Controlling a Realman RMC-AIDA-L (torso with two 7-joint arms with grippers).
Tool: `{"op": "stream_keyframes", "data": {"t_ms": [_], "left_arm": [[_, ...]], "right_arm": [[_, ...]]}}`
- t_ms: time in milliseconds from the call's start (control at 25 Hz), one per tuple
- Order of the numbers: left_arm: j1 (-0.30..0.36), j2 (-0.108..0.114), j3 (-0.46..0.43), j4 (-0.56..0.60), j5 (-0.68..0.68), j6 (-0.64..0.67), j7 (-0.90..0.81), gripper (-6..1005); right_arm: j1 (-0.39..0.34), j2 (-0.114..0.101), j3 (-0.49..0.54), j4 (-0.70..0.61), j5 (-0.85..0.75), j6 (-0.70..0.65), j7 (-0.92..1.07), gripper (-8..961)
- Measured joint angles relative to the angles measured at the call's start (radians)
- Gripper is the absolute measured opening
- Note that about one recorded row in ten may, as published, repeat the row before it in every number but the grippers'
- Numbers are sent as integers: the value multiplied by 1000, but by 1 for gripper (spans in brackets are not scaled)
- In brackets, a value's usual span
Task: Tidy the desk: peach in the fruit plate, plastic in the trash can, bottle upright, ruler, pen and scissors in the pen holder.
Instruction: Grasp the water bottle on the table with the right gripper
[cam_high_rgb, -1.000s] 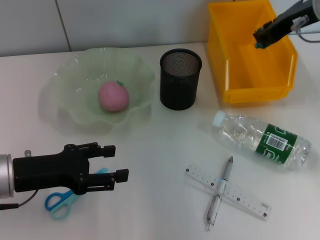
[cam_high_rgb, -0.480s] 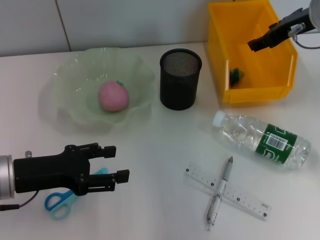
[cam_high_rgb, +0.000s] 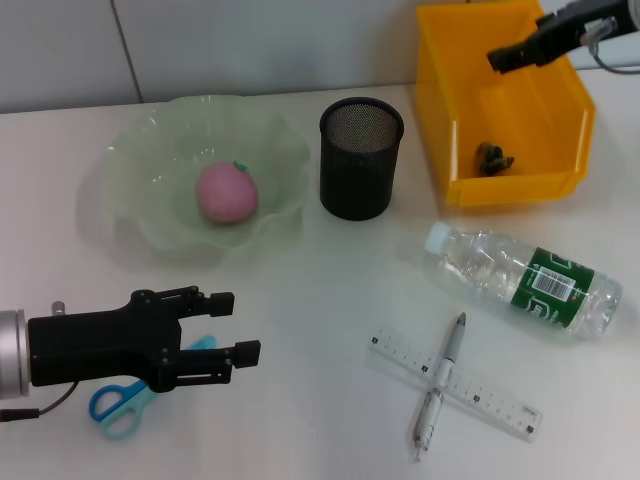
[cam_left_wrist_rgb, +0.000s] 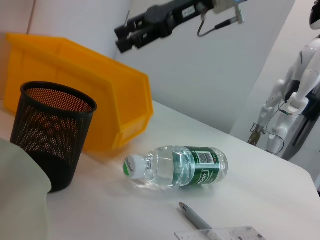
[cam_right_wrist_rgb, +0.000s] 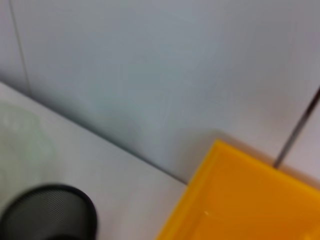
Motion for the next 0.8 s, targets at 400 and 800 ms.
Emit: {"op": "stream_keyframes", "data": {"t_ms": [400, 800], "left_arm": [[-1, -3, -11, 0, 0, 13, 2, 798], [-10, -10, -14, 0, 0, 7, 2, 798]], "right_arm": [[-43, -2, 93, -227, 214, -320, 1, 777], [-10, -33, 148, -239, 207, -606, 16, 779]]}}
